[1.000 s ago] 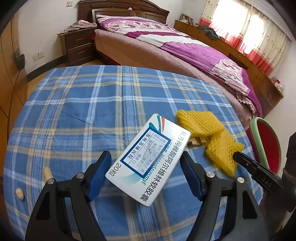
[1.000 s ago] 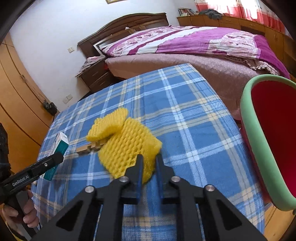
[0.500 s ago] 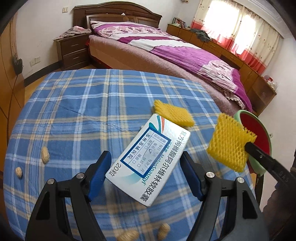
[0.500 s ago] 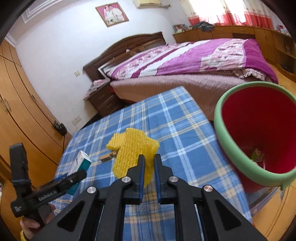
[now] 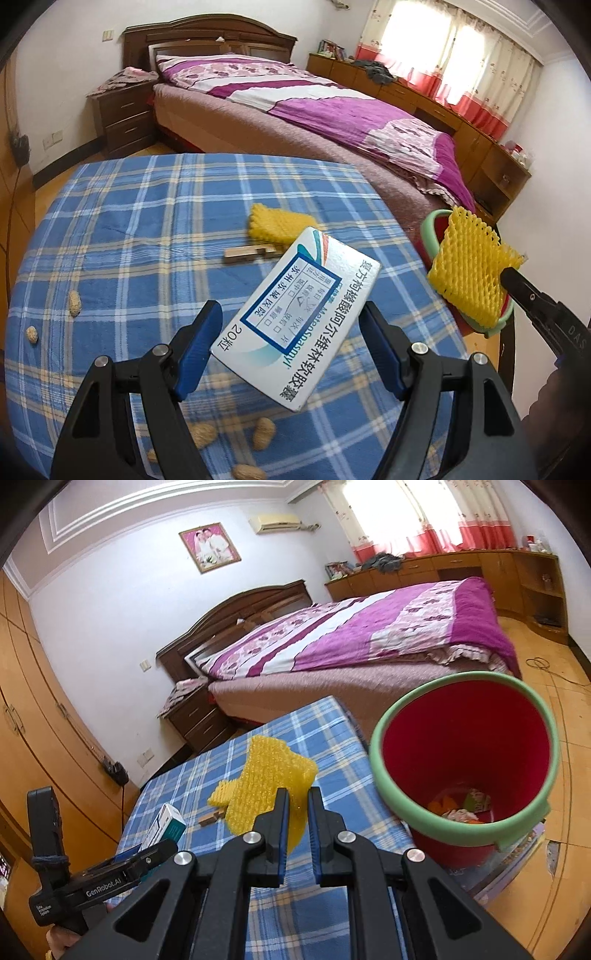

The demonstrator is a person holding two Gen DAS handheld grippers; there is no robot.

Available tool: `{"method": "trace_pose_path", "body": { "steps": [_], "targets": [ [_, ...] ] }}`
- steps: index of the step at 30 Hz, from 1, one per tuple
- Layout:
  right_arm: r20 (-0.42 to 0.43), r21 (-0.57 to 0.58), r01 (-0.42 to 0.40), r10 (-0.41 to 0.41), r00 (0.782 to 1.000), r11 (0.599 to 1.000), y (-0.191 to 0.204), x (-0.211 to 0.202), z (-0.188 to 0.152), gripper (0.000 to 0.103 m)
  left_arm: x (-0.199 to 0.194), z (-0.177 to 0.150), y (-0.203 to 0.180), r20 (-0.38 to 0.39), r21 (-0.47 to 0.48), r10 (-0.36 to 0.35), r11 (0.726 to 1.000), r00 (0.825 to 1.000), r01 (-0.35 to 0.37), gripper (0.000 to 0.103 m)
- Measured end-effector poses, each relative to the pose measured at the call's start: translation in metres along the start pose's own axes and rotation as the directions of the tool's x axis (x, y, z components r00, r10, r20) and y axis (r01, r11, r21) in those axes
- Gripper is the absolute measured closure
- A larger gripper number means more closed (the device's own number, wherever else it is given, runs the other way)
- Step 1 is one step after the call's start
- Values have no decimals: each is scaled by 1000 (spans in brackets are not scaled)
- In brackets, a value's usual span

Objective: Collect trash
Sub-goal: 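Carry the medicine box and yellow foam net over the red bucket and open both grippers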

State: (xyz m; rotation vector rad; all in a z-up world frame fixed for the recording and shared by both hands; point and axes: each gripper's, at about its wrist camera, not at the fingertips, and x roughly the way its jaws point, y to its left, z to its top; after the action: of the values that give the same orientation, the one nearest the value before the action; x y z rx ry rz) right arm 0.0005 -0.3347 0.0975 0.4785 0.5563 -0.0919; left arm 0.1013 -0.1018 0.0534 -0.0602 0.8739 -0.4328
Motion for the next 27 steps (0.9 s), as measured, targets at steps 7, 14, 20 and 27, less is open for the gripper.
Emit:
{"method": "trace_pose_path", "body": {
  "steps": [7,14,20,27],
  "targets": [
    [55,51,36,-39,998,998,-25,-23,7,91,-4,-1,-29,0,59,-24,998,1000,24,27],
    [109,106,70,-82,991,992,-55,-43,14,91,-5,-1,-65,-3,124,-58,991,998,58,27],
    [122,165,113,-134,983,980,-87,-52,18,91,3,1,-97,-16,180,-82,980,997,83,27],
    [117,224,157,-186,975,962,-123,-53,18,91,20,6,-133,-35,246,-99,964,995,104,27]
  ]
}}
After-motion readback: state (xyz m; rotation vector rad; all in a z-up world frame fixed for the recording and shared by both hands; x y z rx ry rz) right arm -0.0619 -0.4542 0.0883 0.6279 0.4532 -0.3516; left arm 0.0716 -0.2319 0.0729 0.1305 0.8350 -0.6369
